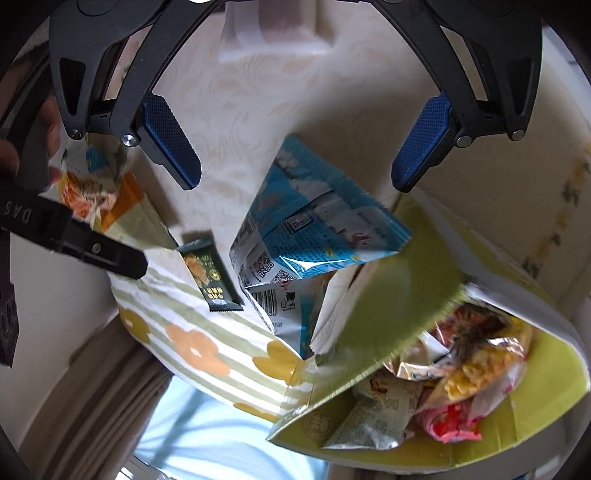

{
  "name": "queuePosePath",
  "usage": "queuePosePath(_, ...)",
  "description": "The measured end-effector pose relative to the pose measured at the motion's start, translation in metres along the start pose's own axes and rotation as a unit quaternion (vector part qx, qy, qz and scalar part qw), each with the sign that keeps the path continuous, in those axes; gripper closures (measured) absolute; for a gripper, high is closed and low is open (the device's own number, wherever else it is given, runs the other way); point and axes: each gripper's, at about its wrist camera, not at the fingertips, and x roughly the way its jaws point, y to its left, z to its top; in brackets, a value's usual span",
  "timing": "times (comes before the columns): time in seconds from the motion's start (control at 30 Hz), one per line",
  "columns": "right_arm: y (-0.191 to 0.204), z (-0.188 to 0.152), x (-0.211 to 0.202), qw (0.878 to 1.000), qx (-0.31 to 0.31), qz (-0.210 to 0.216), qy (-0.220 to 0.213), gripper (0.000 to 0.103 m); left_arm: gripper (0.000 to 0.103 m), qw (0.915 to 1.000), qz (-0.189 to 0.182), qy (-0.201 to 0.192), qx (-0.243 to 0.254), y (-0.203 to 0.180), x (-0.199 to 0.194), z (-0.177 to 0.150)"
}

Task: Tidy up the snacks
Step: 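Withdraw both grippers from the box toward the blue bag and cracker packet, then grasp the blue milk-candy bag with the left gripper while the right grasps the green cracker packet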

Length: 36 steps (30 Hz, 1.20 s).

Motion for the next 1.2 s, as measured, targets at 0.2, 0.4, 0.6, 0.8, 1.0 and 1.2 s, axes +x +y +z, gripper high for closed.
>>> queuePosePath(0.2,-0.006,0.005,0.036,1.0,-0.008,-0.005,0.018,0.0,0.001,0.9981,-0.009,-0.038,-0.049,-0.002,0.025,-0.002)
queuePosePath(0.4,-0.009,0.016,0.059,0.999,-0.014,-0.014,0.032,0.009,0.001,0.9942,-0.009,-0.064,-0.087,-0.003,0.042,0.006)
queuePosePath(0.6,-0.011,0.022,0.074,0.998,-0.028,-0.019,0.048,0.018,0.004,0.993,-0.004,-0.073,-0.093,-0.006,0.045,0.019)
queuePosePath(0.8,-0.01,0.023,0.086,0.998,-0.028,-0.016,0.057,0.02,0.016,0.9937,-0.002,-0.068,-0.09,-0.01,0.046,0.027)
queuePosePath(1.0,-0.012,0.024,0.091,0.998,-0.029,-0.014,0.058,0.02,0.032,0.9944,0.001,-0.063,-0.085,-0.002,0.04,0.025)
queuePosePath(1.2,-0.009,0.024,0.096,0.998,-0.031,-0.01,0.063,0.032,0.035,0.9946,0.016,-0.069,-0.075,-0.004,0.026,0.017)
